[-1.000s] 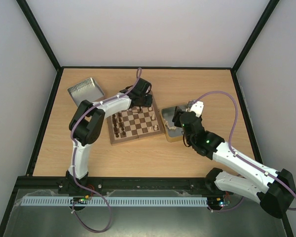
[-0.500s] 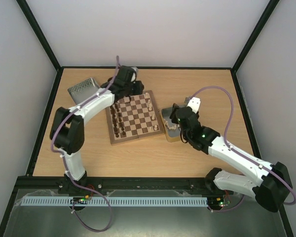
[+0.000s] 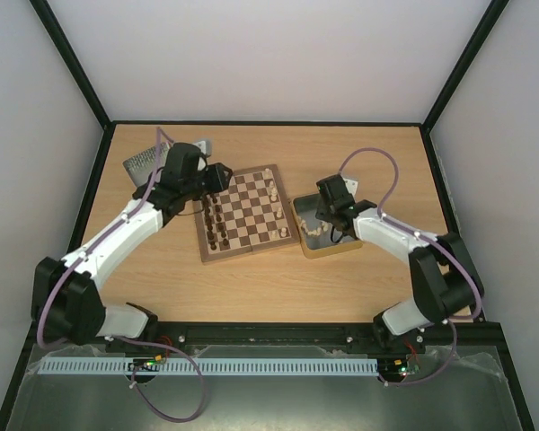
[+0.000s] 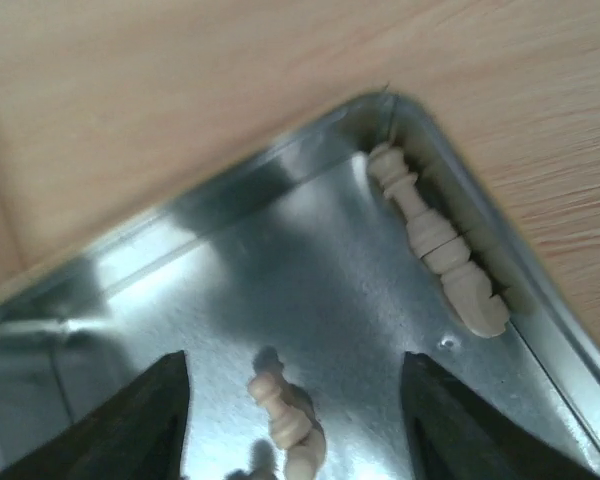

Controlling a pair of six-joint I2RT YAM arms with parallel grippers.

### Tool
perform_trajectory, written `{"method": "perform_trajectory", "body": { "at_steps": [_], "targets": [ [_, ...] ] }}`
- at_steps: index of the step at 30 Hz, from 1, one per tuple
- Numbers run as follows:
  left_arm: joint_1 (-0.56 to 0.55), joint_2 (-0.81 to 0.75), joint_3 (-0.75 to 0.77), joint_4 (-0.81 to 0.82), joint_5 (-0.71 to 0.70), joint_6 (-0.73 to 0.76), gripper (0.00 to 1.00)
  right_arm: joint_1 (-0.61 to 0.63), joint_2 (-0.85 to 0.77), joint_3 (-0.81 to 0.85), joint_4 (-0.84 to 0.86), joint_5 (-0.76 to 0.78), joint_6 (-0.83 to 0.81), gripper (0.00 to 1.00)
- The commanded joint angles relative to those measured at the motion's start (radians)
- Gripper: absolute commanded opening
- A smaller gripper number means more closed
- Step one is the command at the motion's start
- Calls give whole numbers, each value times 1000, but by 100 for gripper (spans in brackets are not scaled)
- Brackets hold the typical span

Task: Set up the chess pieces on the board
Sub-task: Pick up the chess piece from the storage box.

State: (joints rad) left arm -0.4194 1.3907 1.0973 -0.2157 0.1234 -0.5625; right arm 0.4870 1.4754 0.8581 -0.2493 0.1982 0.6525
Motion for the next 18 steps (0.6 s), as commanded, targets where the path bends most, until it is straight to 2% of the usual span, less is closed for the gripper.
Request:
{"method": "perform_trajectory", "body": {
  "at_steps": [1,3,9,14,18],
  "targets": [
    [13,-97,-88,20,13,-18,42,-7,85,72,-83,-138,-61,47],
    [13,-129,-120,18,-12,-20,41,-7,130,95,-106,-148,-71,40],
    [16,-176,-142,-41,-150,4,40,-7,194,121,-144,-99,-67,34],
    [19,-185,-144,-54,-170,25,40,-7,223,138,-185,-70,-67,34],
    [22,-182,-150,-54,-171,29,40,-7,217,113,-186,-98,-67,26]
  ]
}}
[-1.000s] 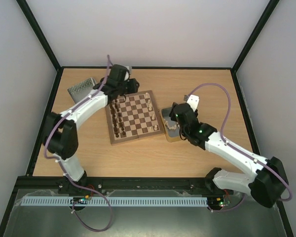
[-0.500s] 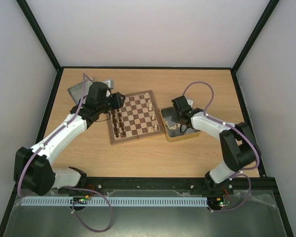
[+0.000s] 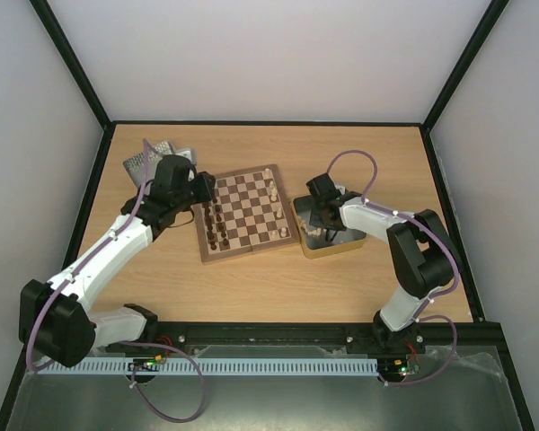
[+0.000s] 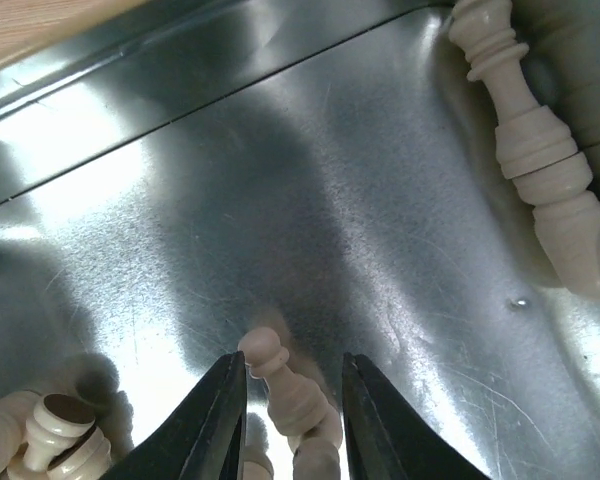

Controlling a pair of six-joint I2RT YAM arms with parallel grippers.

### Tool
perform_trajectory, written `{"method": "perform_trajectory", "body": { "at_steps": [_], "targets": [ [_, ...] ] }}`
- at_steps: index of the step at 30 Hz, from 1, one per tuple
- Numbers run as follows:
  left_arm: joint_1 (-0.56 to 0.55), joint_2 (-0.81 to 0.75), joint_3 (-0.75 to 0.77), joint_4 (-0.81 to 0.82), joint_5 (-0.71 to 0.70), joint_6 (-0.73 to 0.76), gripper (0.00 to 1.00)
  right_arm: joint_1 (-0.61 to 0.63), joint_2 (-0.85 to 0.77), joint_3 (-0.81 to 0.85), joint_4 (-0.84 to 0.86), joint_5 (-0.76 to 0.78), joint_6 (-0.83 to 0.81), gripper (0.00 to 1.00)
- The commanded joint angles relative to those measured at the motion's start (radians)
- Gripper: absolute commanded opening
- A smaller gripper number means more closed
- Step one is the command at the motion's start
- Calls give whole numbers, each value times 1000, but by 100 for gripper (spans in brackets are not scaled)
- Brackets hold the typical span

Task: Set up the chess pieces on the board
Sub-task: Pick up the chess piece from the storage box.

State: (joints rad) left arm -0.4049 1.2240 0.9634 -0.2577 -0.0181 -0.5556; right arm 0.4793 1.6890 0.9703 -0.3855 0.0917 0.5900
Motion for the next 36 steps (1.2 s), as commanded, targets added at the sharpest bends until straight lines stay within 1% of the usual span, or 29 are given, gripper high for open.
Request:
{"method": "perform_trajectory", "body": {
  "at_steps": [1,5,7,12,17,23,27,29,33,36],
  "targets": [
    [9,-14,-16,-14,-28,23,40,1,-1,-9,-47,6,-4,25],
    [12,-12,-17,-7,-19,21,40,1,-17,-31,-52,13,0,23],
    [12,-11,-15,-3,-15,20,40,1,-21,-33,-53,18,0,20],
    [13,-9,-15,-3,-12,20,40,1,-30,-31,-53,28,5,2],
    [14,-8,-16,2,25,23,41,1,-85,-20,-53,38,-9,2],
    [14,7,-20,45,173,20,46,1,-186,-1,-49,-14,-61,2],
    [14,17,-18,91,310,-5,50,1,-274,-6,-5,-126,-120,2],
    [14,21,-18,123,395,-27,53,2,-320,-18,37,-216,-154,2],
    [11,37,-24,220,597,-93,54,2,-409,-56,151,-426,-198,2],
    [-1,50,-26,278,688,-150,55,7,-468,-71,210,-559,-204,2]
  ]
}}
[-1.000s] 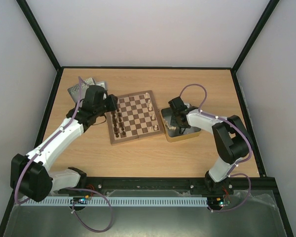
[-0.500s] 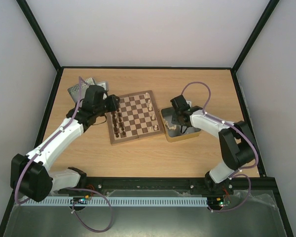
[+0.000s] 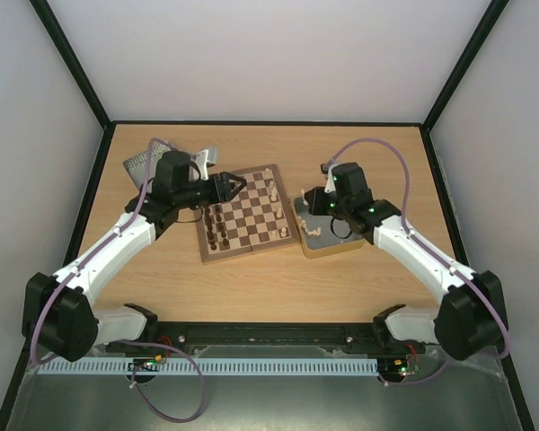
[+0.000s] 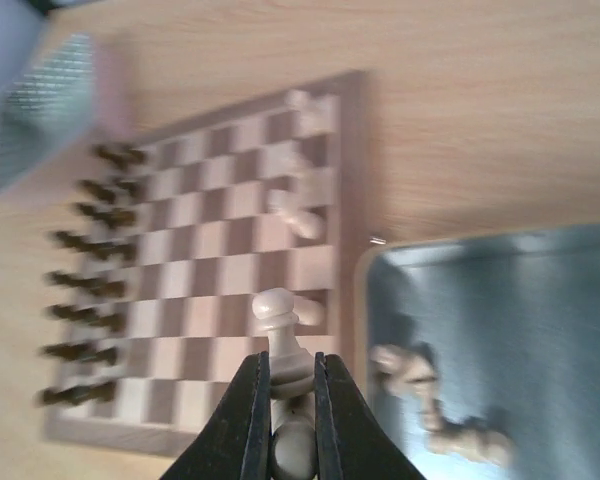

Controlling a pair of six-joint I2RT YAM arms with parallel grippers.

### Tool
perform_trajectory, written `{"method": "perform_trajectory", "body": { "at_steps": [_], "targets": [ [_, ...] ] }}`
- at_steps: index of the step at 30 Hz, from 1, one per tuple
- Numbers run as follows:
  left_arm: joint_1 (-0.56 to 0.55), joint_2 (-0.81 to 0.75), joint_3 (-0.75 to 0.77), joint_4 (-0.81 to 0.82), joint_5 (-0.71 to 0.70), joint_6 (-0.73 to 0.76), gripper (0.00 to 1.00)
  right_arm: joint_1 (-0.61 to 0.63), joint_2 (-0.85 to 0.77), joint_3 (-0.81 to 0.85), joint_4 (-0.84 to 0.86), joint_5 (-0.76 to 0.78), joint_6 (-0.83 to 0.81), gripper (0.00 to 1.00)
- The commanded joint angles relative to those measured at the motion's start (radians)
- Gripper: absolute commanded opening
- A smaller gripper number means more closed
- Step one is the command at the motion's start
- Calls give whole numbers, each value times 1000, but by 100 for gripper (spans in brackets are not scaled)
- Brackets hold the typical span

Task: Set up the chess pieces on the board
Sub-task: Pick up the chess piece from the storage box.

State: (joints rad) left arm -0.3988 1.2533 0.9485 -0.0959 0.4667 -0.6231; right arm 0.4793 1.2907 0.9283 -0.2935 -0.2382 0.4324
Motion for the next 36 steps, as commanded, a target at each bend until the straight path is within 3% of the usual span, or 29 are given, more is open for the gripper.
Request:
{"method": "perform_trajectory", "body": {
  "at_steps": [1,7,14,36],
  "targets": [
    [-13,21,-11,136,226,-98,56,10,-85,-35,135,-268,-51,2],
    [-74,52,4,234,304,-187,61,32,-155,-48,208,-439,-64,2],
    [-144,108,17,354,382,-288,57,55,-192,-51,239,-516,-70,2],
    [-148,154,12,368,410,-302,13,61,-186,-54,236,-500,-72,2]
  ]
}}
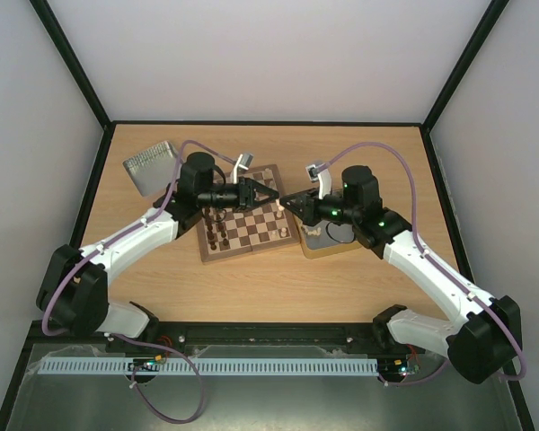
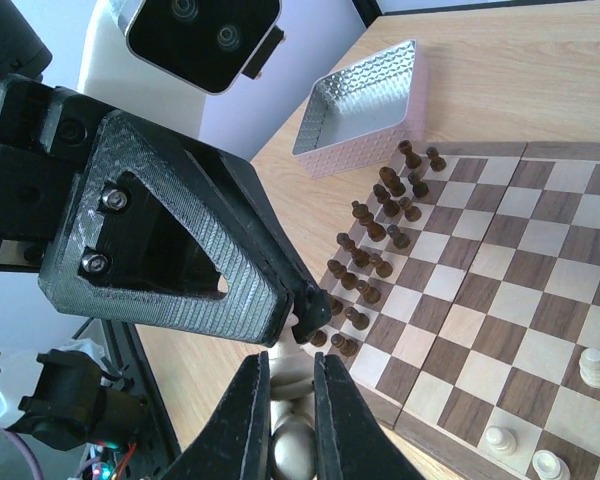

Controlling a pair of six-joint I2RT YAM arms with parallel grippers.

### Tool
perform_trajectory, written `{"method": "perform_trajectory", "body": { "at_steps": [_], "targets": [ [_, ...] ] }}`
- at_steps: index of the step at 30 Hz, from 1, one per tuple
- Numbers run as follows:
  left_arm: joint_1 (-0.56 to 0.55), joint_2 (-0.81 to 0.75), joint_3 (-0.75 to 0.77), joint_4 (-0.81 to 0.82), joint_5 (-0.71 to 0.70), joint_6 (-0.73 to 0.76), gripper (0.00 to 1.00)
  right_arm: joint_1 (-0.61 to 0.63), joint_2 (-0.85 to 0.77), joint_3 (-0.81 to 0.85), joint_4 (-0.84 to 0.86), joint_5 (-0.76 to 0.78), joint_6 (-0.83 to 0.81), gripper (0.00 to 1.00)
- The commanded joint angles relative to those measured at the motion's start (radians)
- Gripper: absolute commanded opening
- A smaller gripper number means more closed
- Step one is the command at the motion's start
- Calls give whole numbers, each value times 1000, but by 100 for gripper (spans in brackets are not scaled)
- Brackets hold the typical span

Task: Set up the chess pieces on the board
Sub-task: Pick up the chess piece from the storage box, then place the chess piece on the chessboard.

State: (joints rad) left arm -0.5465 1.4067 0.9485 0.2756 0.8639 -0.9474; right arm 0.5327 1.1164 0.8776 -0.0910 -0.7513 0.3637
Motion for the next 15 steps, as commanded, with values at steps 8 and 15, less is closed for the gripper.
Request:
{"method": "perform_trajectory", "body": {
  "at_steps": [8,15],
  "targets": [
    [6,-8,69,-245,-197,214,6,7,-17,-9,10,151,-3,2],
    [-9,34,116,-491,-780,369,5,7,16,-5,-57,380,9,2]
  ]
}}
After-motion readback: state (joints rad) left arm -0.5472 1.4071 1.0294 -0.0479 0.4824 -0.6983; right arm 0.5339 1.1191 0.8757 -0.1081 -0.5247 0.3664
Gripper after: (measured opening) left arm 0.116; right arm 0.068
